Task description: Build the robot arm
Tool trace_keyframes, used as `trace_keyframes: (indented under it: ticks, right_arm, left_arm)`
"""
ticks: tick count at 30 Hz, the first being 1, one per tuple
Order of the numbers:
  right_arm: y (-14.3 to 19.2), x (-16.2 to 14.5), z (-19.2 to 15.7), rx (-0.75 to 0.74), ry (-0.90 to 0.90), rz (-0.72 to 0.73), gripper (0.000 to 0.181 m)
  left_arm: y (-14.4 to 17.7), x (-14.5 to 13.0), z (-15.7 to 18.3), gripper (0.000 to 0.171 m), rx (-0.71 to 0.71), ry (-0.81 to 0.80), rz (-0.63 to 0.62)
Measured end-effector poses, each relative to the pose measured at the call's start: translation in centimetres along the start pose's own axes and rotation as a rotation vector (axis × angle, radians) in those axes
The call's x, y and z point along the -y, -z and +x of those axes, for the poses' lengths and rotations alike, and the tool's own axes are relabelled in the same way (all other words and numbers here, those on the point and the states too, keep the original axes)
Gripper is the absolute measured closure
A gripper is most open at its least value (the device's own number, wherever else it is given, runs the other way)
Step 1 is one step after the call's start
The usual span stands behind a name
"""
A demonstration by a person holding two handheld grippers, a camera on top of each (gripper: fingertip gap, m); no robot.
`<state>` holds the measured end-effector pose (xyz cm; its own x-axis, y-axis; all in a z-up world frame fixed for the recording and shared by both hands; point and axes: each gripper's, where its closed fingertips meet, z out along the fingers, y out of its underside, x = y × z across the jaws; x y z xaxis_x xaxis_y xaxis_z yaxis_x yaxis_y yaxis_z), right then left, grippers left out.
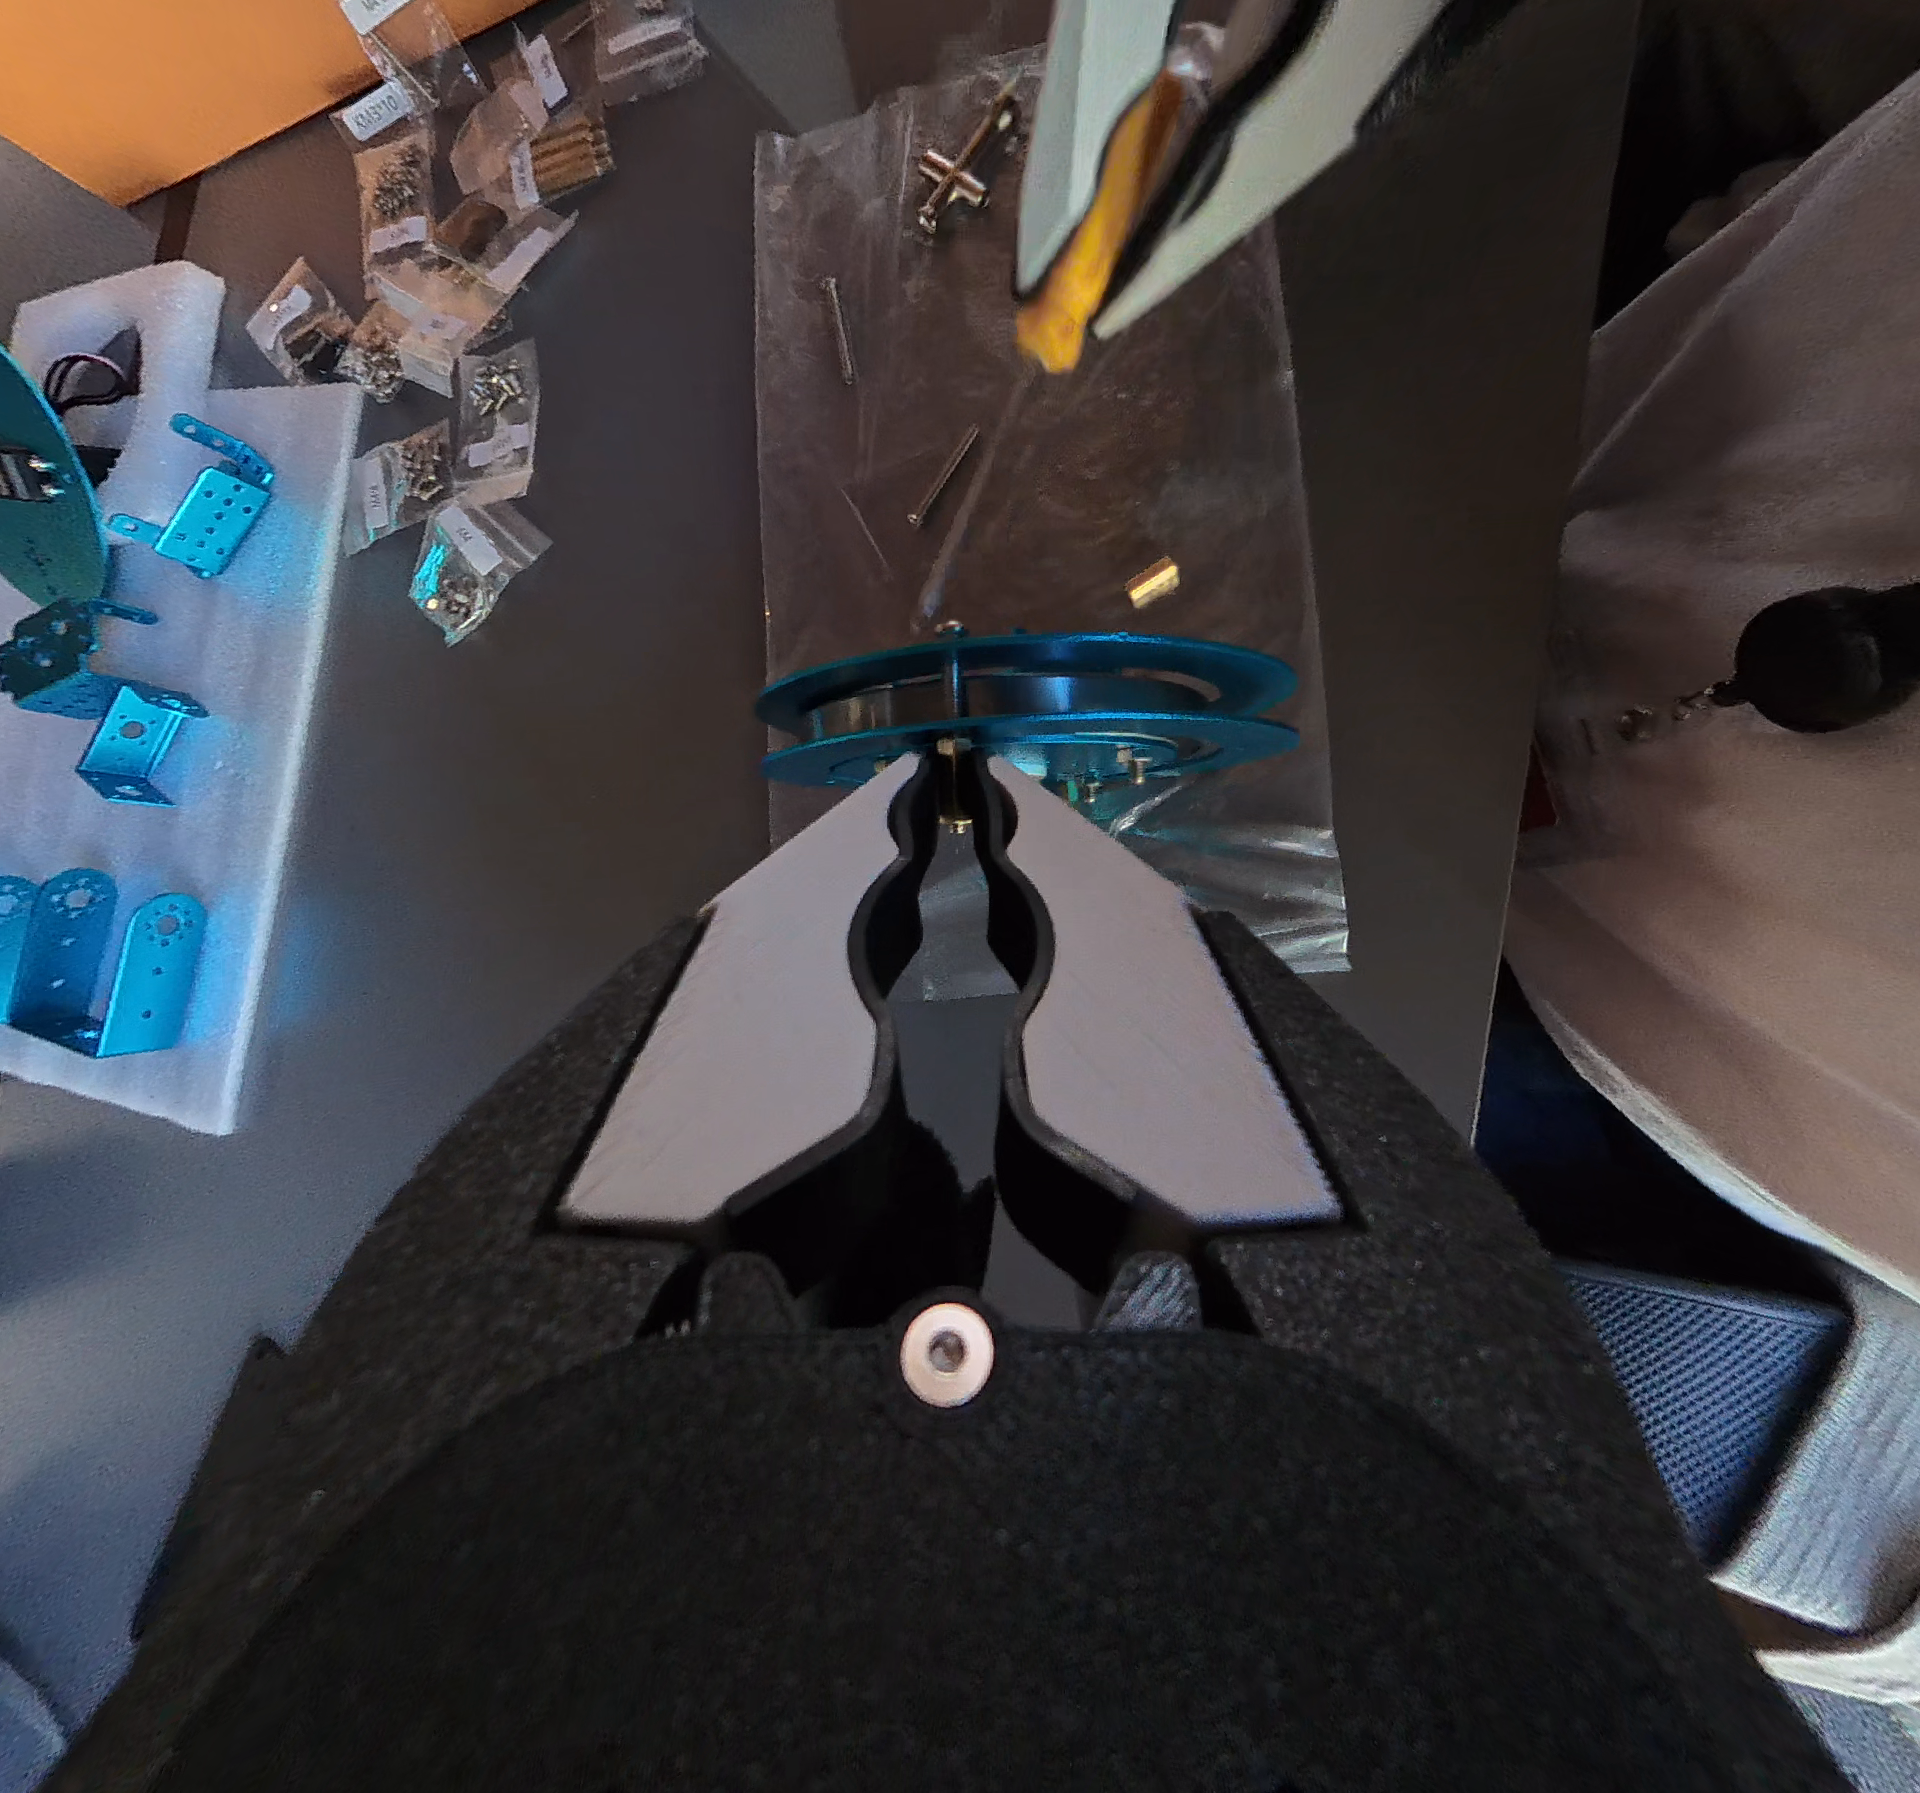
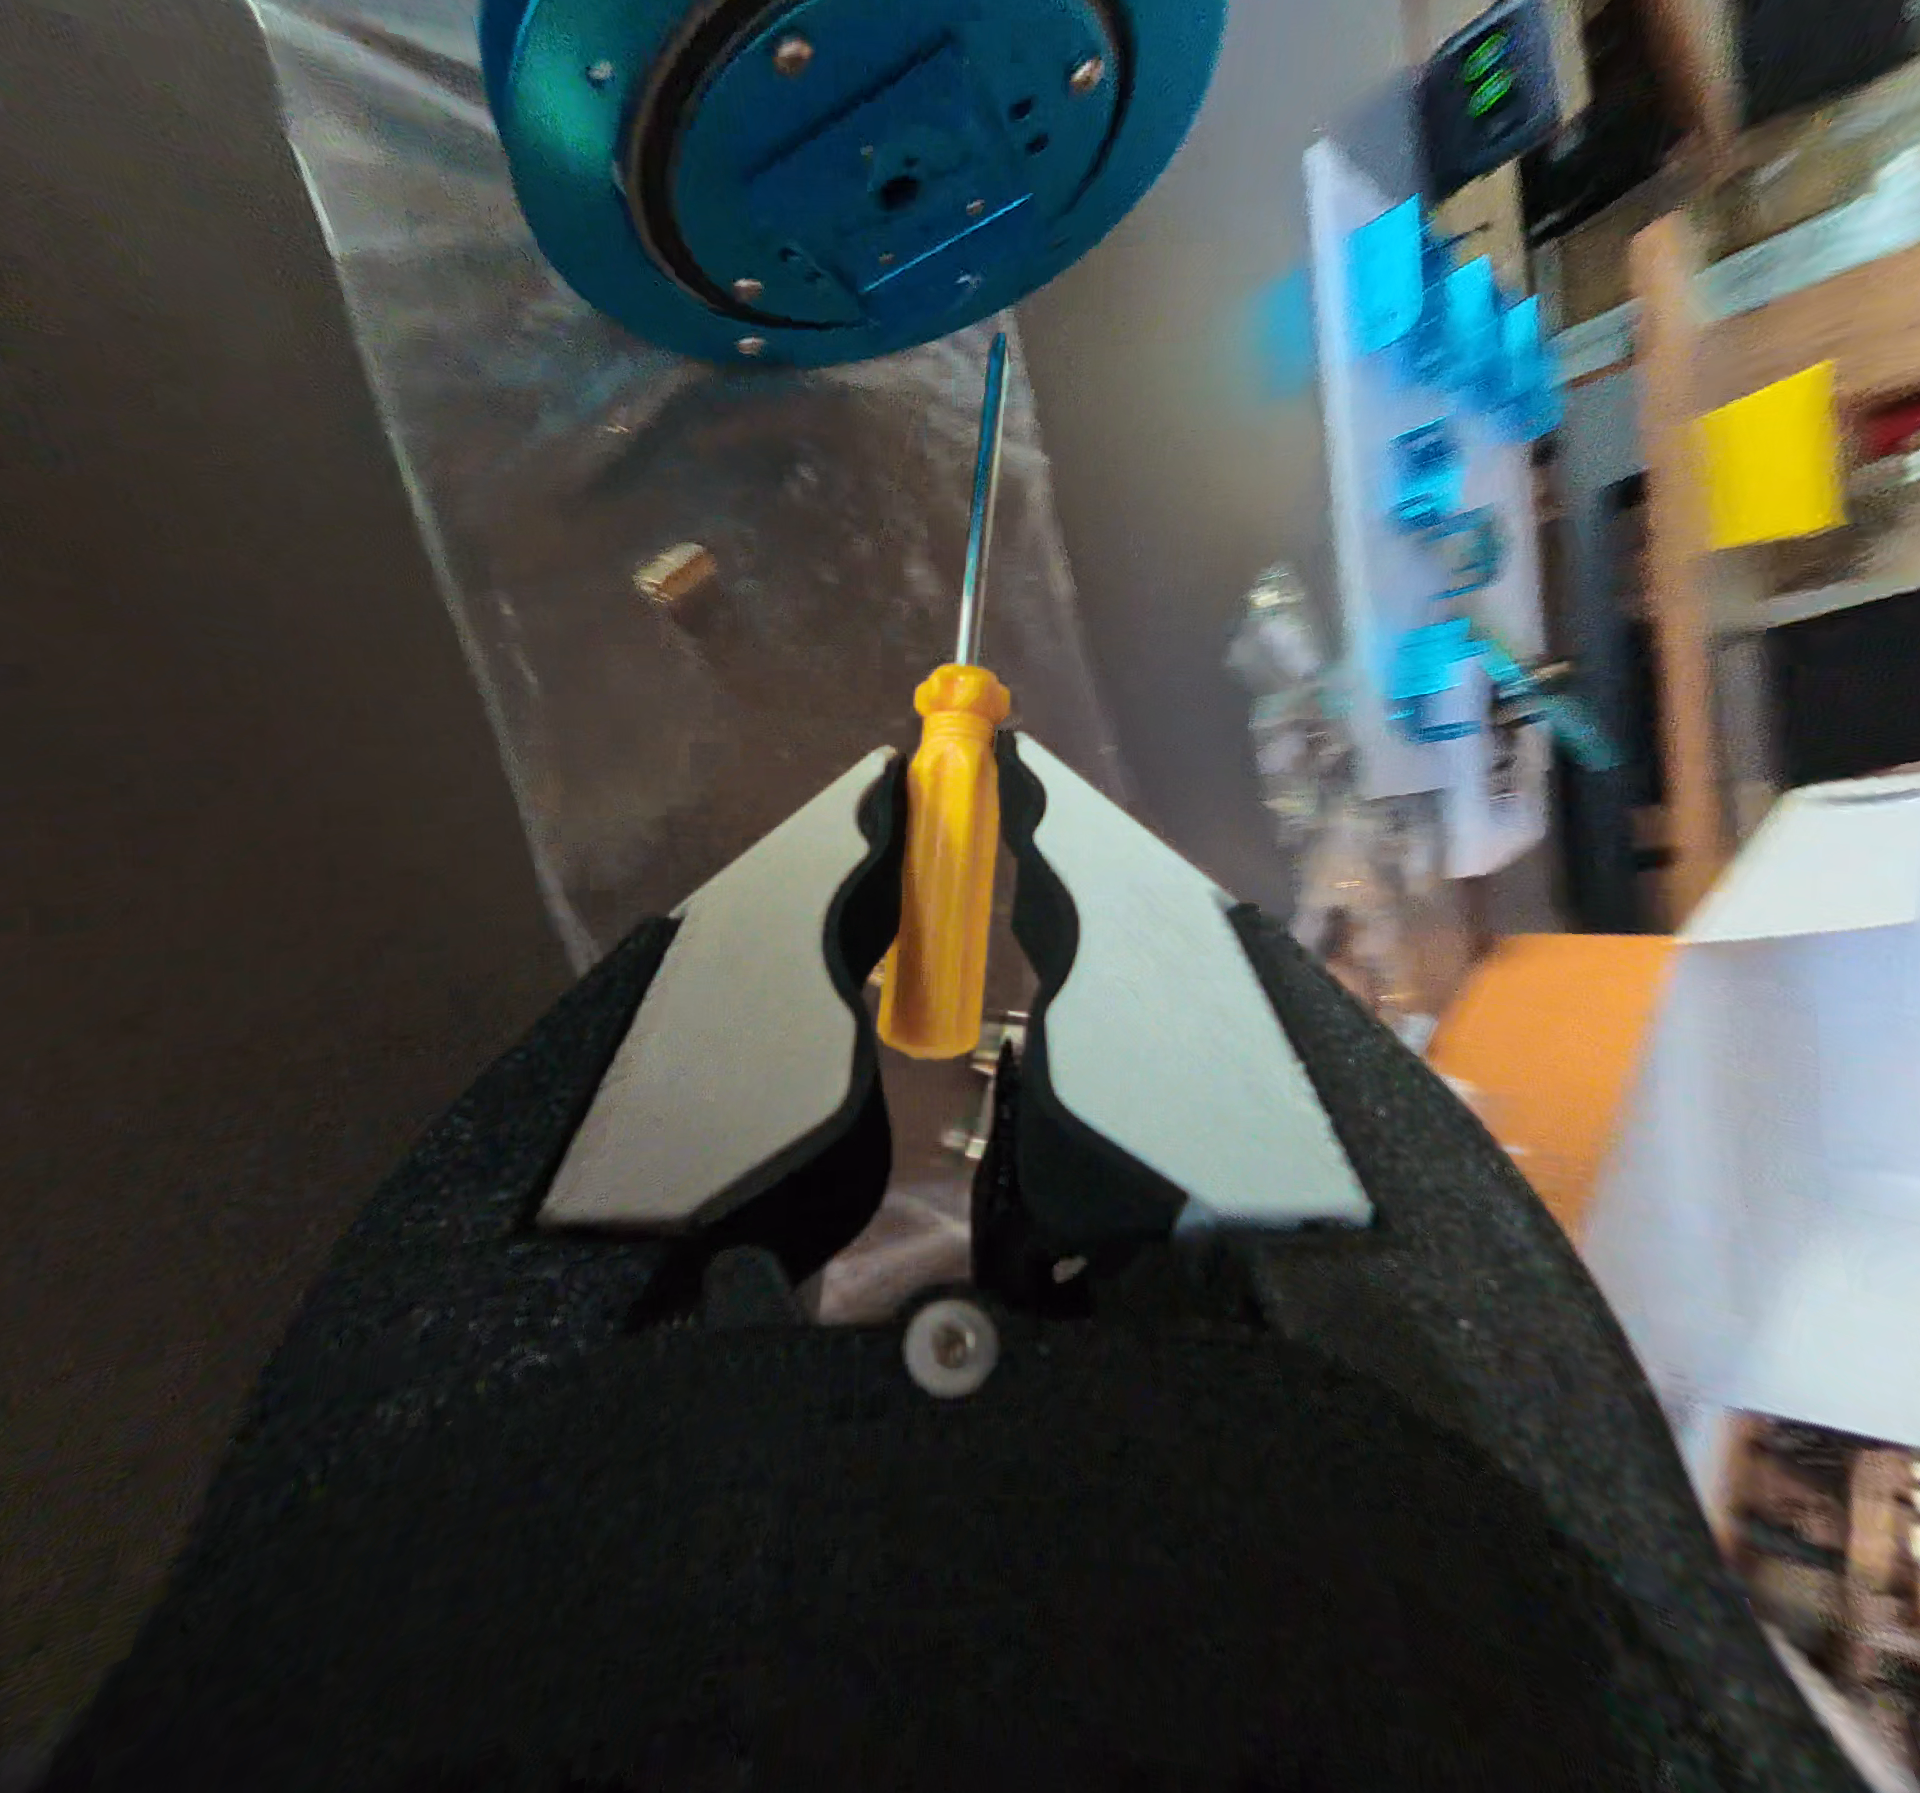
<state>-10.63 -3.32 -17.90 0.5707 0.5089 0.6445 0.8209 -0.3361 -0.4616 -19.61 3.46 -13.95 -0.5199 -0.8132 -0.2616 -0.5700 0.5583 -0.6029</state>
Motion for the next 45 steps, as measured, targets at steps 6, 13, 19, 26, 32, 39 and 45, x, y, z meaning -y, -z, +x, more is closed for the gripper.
trace_keyframes:
  ticks: [6,13,19,26,32,39,45]
  right_arm:
    - [3.1,2.2,2.8,-0.169,0.358,0.11,0.165]
    - [3.4,3.3,3.1,-0.216,0.449,0.114,0.165]
    - [3.5,3.7,3.0,-0.207,0.478,0.113,0.165]
    - [3.7,3.8,3.2,-0.22,0.517,0.115,0.165]
    - [3.6,4.0,3.5,-0.357,0.707,0.121,0.165]
    - [3.2,4.3,4.5,-0.467,0.86,0.17,0.165]
    - [3.1,4.2,5.2,-0.498,0.912,0.186,0.166]
  left_arm:
    - [-0.1,0.2,0.1,0.167,-0.054,0.03,-0.009]
    - [0.0,0.2,0.3,0.167,-0.061,0.017,-0.025]
    - [0.0,0.3,0.4,0.167,-0.062,0.015,-0.026]
    - [-0.1,0.3,0.3,0.167,-0.076,0.018,-0.028]
    - [0.1,0.2,0.6,0.167,-0.213,0.149,-0.01]
    - [0.2,0.2,0.7,0.168,-0.362,0.253,-0.015]
    - [0.0,0.3,0.5,0.168,-0.437,0.324,-0.029]
